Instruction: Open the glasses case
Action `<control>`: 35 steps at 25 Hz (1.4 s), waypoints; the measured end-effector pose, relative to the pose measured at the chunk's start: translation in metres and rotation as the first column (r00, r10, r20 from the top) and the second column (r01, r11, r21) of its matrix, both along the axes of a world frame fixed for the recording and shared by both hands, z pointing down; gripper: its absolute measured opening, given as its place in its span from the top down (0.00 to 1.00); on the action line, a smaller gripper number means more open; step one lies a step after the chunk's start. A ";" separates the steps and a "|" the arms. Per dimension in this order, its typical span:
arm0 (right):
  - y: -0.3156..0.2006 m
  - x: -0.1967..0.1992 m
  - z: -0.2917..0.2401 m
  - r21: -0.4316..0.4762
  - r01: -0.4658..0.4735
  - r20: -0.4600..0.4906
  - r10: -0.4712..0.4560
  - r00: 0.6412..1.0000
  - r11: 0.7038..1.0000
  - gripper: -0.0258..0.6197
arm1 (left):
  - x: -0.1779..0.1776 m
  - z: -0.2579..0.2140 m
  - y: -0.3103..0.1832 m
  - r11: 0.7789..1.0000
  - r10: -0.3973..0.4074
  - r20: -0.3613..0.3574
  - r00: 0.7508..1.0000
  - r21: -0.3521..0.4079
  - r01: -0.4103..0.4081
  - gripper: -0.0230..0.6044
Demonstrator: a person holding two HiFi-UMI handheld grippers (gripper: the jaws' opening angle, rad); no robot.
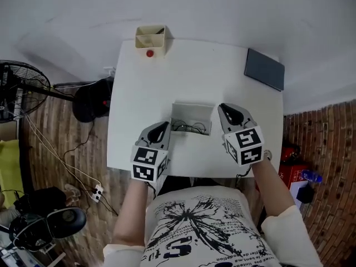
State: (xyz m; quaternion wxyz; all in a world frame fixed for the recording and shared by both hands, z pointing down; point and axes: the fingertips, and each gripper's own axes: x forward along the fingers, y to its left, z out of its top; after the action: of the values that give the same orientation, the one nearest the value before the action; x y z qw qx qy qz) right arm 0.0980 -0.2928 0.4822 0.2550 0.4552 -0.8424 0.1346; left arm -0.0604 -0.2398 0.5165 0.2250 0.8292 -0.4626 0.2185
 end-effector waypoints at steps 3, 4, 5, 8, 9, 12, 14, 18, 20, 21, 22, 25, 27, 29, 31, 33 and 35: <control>0.009 0.004 -0.034 0.067 0.007 0.043 -0.009 0.999 0.998 0.94 | 0.009 -0.036 -0.003 0.997 0.022 -0.008 1.000 0.079 -0.022 0.94; 0.012 0.004 -0.045 0.091 0.010 0.058 -0.015 0.998 0.996 0.94 | 0.012 -0.050 -0.004 0.993 0.034 -0.010 0.999 0.109 -0.033 0.94; 0.015 0.005 -0.055 0.114 0.012 0.071 -0.020 0.997 0.993 0.94 | 0.015 -0.063 -0.003 0.989 0.047 -0.013 0.999 0.138 -0.045 0.94; 0.025 0.008 -0.082 0.176 0.006 0.098 -0.023 0.995 0.984 0.94 | 0.021 -0.098 0.000 0.972 0.094 -0.011 0.996 0.217 -0.089 0.94; 0.027 0.008 -0.090 0.197 0.003 0.105 -0.024 0.994 0.980 0.94 | 0.021 -0.109 0.000 0.966 0.105 -0.008 0.994 0.238 -0.100 0.94; 0.035 0.009 -0.113 0.264 -0.008 0.120 -0.024 0.993 0.964 0.94 | 0.017 -0.139 -0.001 0.950 0.109 -0.022 0.994 0.295 -0.098 0.94; 0.041 0.012 -0.129 0.305 -0.024 0.137 -0.019 0.990 0.952 0.94 | 0.014 -0.161 0.001 0.935 0.111 -0.031 0.993 0.342 -0.093 0.94; 0.051 0.019 -0.158 0.383 -0.056 0.168 -0.010 0.986 0.922 0.94 | 0.009 -0.201 0.007 0.896 0.122 -0.042 0.992 0.434 -0.091 0.94; 0.054 0.021 -0.170 0.415 -0.063 0.176 -0.012 0.984 0.907 0.94 | 0.006 -0.216 0.009 0.887 0.119 -0.038 0.992 0.454 -0.089 0.94; 0.055 0.021 -0.176 0.430 -0.067 0.179 -0.012 0.984 0.900 0.94 | 0.004 -0.222 0.010 0.881 0.122 -0.040 0.992 0.466 -0.089 0.94; 0.055 0.022 -0.181 0.442 -0.073 0.183 -0.011 0.983 0.894 0.94 | 0.004 -0.228 0.010 0.872 0.129 -0.046 0.991 0.482 -0.091 0.94; 0.055 0.024 -0.191 0.470 -0.094 0.194 0.001 0.981 0.878 0.94 | 0.003 -0.241 0.013 0.854 0.144 -0.058 0.988 0.512 -0.094 0.94; 0.054 0.025 -0.192 0.475 -0.106 0.185 0.019 0.983 0.873 0.94 | 0.003 -0.246 0.012 0.847 0.150 -0.058 0.987 0.522 -0.098 0.94; 0.053 0.025 -0.190 0.470 -0.114 0.176 0.033 0.984 0.875 0.94 | 0.004 -0.248 0.011 0.843 0.158 -0.057 0.986 0.527 -0.105 0.94; 0.052 0.025 -0.188 0.465 -0.124 0.182 0.042 0.982 0.876 0.94 | 0.005 -0.245 0.010 0.847 0.162 -0.055 0.985 0.520 -0.110 0.94; 0.053 0.025 -0.188 0.462 -0.132 0.191 0.047 0.981 0.877 0.94 | 0.006 -0.242 0.009 0.846 0.169 -0.059 0.984 0.520 -0.114 0.94; 0.053 0.023 -0.189 0.466 -0.126 0.187 0.042 0.982 0.876 0.94 | 0.007 -0.239 0.009 0.845 0.178 -0.067 0.982 0.522 -0.118 0.94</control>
State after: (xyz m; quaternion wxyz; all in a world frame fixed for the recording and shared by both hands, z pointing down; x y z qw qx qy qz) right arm 0.1211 -0.2399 0.2933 0.0563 0.5267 -0.8478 -0.0268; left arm -0.0534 -0.2307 0.2770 0.0031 0.9032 -0.4256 0.0565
